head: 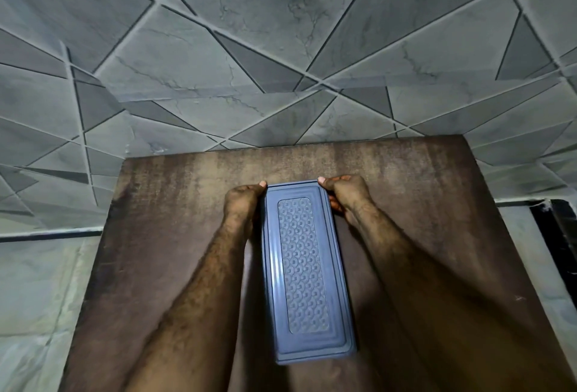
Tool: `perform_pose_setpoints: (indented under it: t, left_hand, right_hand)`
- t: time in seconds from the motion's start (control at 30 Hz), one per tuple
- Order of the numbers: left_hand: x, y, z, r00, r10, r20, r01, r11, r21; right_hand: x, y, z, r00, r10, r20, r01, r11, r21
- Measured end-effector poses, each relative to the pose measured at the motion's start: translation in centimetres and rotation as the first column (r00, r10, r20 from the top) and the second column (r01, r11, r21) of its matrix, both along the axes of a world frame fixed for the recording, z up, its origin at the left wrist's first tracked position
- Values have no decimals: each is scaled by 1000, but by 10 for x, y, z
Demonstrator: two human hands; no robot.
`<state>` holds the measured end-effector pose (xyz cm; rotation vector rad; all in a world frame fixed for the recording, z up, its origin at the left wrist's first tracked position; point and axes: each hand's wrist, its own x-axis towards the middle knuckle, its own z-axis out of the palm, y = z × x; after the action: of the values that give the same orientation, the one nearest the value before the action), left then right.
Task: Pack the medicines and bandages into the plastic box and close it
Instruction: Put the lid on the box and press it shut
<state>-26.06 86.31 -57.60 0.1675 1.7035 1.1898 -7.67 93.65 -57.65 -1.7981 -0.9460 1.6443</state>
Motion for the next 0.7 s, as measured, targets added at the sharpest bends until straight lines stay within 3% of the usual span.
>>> perform_pose_setpoints:
  t: [0.17, 0.37, 0.7]
  left_hand:
    - [-3, 8, -7, 998, 60, -22, -62, 996, -69]
    - [0, 9, -15, 981, 60, -187, -76, 994, -82]
    - [2, -40, -11, 980, -105, -169, 97, 994, -59]
  right_hand:
    - [-5, 6, -13, 999, -21, 43, 21, 1000, -3]
    - [-5, 6, -24, 989, -6, 150, 0, 999, 42]
    - [11, -32, -13, 1000, -8, 12, 8, 1000, 2]
